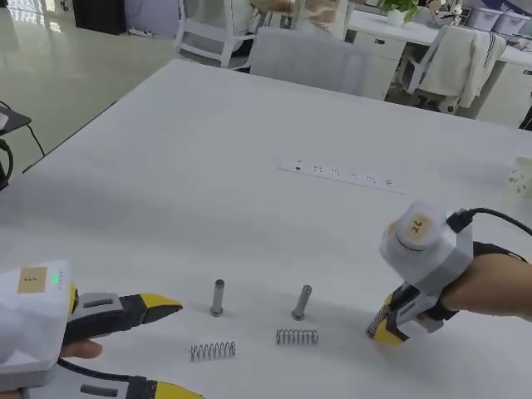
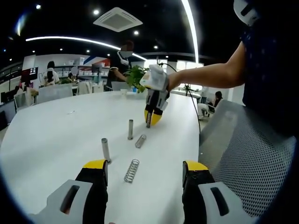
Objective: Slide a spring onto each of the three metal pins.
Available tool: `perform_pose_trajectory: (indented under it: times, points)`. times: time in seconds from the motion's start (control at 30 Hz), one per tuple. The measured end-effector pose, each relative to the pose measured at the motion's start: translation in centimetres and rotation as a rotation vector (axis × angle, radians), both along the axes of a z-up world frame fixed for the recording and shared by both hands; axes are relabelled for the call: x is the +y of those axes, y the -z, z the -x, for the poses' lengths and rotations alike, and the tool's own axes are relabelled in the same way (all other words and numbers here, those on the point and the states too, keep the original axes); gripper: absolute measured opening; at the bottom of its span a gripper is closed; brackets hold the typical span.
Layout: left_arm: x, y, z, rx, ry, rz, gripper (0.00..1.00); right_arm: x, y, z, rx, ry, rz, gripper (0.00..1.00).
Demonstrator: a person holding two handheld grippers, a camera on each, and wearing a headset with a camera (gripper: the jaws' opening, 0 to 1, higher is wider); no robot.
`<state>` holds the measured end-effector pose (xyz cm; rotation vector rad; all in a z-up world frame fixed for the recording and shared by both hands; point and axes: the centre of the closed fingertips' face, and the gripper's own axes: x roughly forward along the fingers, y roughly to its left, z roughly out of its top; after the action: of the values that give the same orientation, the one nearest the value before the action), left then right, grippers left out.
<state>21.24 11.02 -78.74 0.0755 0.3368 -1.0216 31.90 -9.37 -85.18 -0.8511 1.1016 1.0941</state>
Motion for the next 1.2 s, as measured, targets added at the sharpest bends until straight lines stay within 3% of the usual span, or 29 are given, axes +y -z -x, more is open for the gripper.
perform_pose_trajectory:
  times: [0.5,1.2]
  points:
    - [-0.2,-0.1,0.1,-0.001,0.006,-0.003,0.6,-0.2,-0.7,-0.2,-0.035,-0.005,-0.01,0.26]
    - [0.1,-0.1,0.4,-0.008,-0.006,0.0,0.59,4.1,-2.6,-0.1,-0.075,-0.103,-0.049,0.29]
